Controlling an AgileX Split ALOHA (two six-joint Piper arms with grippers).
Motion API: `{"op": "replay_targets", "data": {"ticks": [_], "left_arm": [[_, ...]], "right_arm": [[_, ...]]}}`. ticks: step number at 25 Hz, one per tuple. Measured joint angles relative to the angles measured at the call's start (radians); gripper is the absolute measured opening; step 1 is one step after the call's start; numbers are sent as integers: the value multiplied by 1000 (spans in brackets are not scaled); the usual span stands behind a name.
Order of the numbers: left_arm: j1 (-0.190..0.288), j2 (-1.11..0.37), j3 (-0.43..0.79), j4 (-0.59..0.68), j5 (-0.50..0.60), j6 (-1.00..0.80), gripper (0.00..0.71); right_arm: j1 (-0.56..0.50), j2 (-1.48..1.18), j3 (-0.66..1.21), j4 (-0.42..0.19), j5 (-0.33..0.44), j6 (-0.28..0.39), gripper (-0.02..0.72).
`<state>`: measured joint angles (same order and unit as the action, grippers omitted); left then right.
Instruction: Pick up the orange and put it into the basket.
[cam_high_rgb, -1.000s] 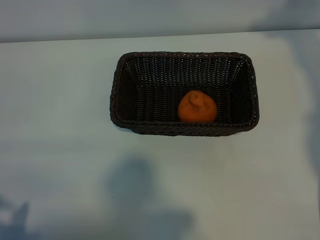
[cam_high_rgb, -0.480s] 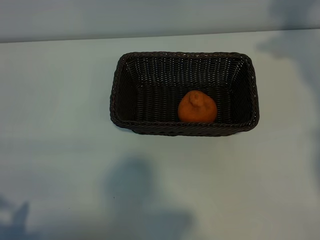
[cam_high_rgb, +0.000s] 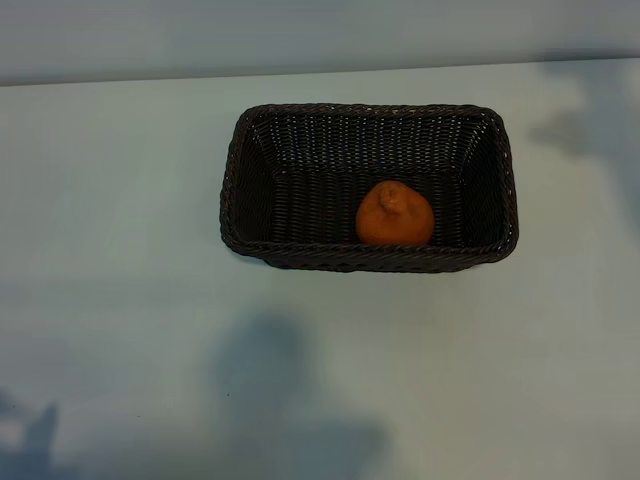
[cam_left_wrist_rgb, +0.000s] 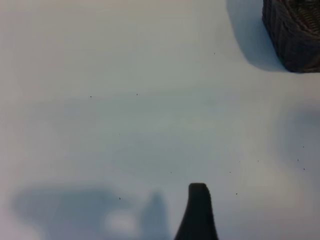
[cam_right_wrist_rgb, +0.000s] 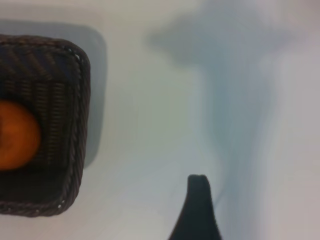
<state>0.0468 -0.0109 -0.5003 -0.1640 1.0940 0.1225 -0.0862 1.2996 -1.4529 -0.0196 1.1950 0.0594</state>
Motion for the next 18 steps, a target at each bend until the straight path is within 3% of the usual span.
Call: {"op": "replay_targets", "data": {"ticks": [18], "left_arm": [[0, 0, 0, 0, 0, 0, 592]], "right_arm": [[0, -602, 319, -38, -15, 1, 558]]}}
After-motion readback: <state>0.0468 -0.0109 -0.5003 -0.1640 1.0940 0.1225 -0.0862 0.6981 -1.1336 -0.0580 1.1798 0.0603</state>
